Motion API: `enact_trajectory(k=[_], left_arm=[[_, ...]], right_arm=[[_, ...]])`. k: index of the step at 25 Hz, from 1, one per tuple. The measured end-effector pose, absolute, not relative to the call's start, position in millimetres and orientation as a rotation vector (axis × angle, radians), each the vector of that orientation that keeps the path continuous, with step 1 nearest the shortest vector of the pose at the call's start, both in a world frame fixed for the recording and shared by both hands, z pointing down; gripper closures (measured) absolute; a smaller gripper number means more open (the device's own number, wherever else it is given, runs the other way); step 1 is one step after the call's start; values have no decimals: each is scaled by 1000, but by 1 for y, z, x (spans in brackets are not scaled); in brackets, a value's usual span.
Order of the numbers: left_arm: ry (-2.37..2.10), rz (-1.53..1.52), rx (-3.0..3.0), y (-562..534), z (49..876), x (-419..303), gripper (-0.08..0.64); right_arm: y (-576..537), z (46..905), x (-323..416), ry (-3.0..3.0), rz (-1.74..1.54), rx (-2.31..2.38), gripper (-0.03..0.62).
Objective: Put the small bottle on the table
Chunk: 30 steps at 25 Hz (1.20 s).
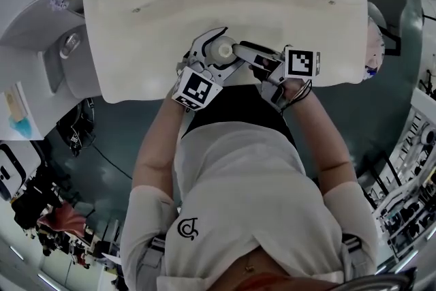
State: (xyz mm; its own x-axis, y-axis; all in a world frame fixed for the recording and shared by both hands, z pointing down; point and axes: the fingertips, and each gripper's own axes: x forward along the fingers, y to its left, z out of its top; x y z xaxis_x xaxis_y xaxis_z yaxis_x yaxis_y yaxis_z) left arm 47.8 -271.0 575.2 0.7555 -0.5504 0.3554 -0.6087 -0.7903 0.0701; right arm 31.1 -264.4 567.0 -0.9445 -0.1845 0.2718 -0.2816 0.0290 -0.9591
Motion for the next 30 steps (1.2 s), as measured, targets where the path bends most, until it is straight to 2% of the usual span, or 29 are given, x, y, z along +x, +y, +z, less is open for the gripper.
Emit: enact_trajectory(k=[4, 9, 30], left_arm=[[-946, 555, 2745, -275, 591, 49, 209], [-954, 643, 2724, -282, 605, 49, 209], [-907, 746, 2675, -281, 613, 49, 195]], right_arm=[[-268, 578, 33, -2177, 2065, 458, 340], [-274, 590, 36, -2136, 2117, 459, 360], [-274, 597, 31, -2117, 2143, 399, 342]])
